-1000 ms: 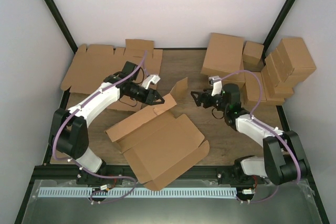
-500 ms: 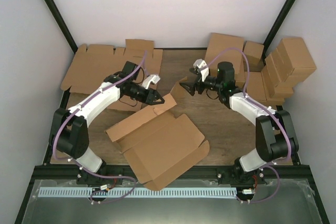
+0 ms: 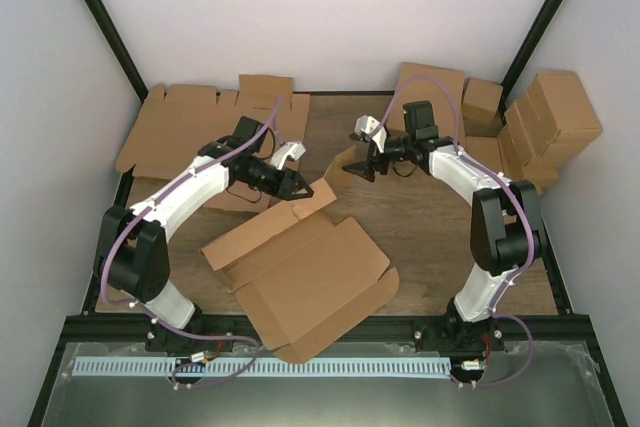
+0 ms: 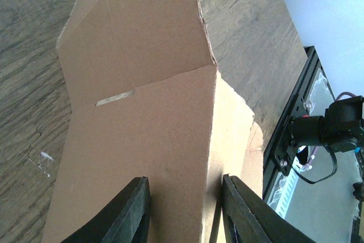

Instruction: Fold the paper box

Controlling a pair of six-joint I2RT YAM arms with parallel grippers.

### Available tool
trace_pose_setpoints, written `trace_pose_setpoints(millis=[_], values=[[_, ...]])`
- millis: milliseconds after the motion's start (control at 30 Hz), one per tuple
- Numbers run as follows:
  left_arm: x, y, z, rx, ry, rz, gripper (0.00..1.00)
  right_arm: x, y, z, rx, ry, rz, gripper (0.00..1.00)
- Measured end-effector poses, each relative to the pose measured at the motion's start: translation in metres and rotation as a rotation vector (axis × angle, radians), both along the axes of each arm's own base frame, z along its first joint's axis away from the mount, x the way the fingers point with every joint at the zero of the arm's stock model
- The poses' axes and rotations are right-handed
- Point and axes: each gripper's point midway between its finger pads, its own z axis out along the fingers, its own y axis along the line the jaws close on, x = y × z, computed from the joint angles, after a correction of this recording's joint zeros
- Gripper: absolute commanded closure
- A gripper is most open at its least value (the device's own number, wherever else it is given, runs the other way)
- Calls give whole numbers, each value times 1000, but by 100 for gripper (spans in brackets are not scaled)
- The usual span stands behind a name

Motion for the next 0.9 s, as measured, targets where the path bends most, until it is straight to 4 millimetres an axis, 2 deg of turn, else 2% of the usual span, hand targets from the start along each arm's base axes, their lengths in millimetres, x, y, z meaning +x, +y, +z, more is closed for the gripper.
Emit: trace_pose_setpoints(millis=[133,233,333,467,567,667,800,900], values=[[0,0,0,0,1,-1,64,-10,-1,-8,-46,-27,69,23],[0,-1,-1,0,2,-2,64,-13,0,-12,-70,-60,118,31],[0,-1,-1,-1,2,-2,64,-19,1,-18,-89,-77,147,51],[0,-1,0,-1,3,-2,64,-25,-1,-30,-107,-61,137,66],[1,-1,0,-3,2,0,65,-36,-6,-38,-113,-31,107,81],[1,-2,1,-4,5,4,65,-43,-10,-35,-115,-26,70,98],[0,-4,3,-17,11,0,65,-39,-13,-26,-119,0,-17,99],[0,-4,4,-19,14,0,65,-43,-10,-25,-114,45,-77,99]])
